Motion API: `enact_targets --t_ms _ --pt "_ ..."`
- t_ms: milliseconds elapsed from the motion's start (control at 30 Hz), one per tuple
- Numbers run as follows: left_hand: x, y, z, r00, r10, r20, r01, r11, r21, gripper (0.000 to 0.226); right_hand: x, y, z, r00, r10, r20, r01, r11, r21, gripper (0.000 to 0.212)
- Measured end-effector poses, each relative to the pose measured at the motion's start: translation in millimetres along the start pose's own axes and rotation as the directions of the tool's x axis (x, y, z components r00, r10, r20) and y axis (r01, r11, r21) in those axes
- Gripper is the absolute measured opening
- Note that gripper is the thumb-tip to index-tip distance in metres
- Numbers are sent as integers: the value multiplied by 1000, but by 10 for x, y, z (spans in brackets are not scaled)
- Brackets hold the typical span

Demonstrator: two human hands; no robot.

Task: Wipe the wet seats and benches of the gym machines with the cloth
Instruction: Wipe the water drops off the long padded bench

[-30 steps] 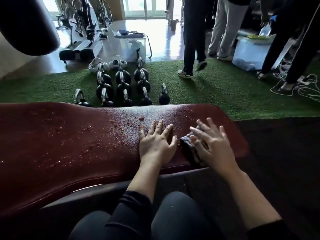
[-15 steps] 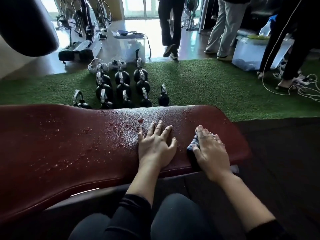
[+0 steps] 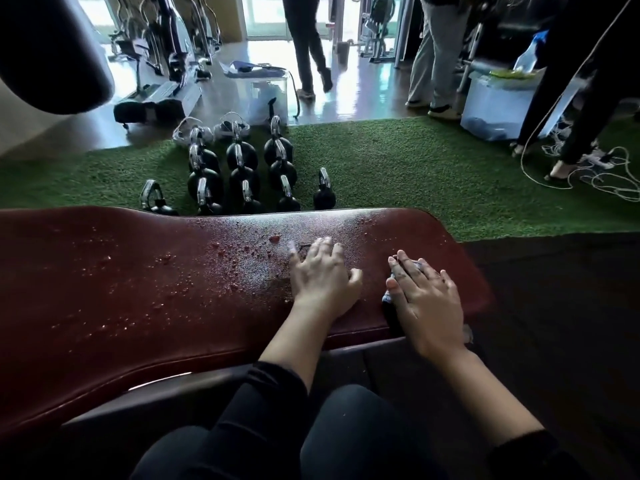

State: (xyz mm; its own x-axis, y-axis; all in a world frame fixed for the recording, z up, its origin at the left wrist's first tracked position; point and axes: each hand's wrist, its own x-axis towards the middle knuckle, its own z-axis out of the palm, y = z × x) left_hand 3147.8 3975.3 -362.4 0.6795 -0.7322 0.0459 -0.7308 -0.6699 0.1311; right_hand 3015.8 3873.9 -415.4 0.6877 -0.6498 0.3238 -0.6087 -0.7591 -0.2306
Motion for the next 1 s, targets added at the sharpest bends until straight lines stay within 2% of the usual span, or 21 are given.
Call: enact_targets --t_ms 100,200,300,467,533,633,767,900,1000 --pt "77 78 93 996 84 42 -83 996 -7 60 4 3 25 999 -20 -49 20 1000 -14 52" --pt "107 72 179 995 72 67 -71 997 -8 57 35 12 5 998 -24 -61 24 1000 -11 50" --pt "96 70 191 997 69 46 -68 998 -13 57 183 23 -16 999 -28 35 27 999 18 59" --pt "97 51 188 997 68 38 -68 998 -12 57 600 483 -17 968 80 240 -85 996 11 49" --pt "99 53 190 997 70 32 -70 998 -9 57 618 725 -57 961 146 236 -153 988 11 49" --pt "103 58 194 997 68 25 -68 998 -6 57 377 837 -81 967 206 152 -217 974 61 48" --pt "93 71 192 998 59 20 -59 998 -2 57 -3 416 -76 992 119 44 -122 989 85 65" --pt "105 70 189 998 63 26 -63 998 -5 56 79 -125 11 1000 7 -13 -7 999 39 50" --pt "96 59 178 998 66 24 -66 998 -7 56 377 -96 22 986 -4 165 -1 999 34 48"
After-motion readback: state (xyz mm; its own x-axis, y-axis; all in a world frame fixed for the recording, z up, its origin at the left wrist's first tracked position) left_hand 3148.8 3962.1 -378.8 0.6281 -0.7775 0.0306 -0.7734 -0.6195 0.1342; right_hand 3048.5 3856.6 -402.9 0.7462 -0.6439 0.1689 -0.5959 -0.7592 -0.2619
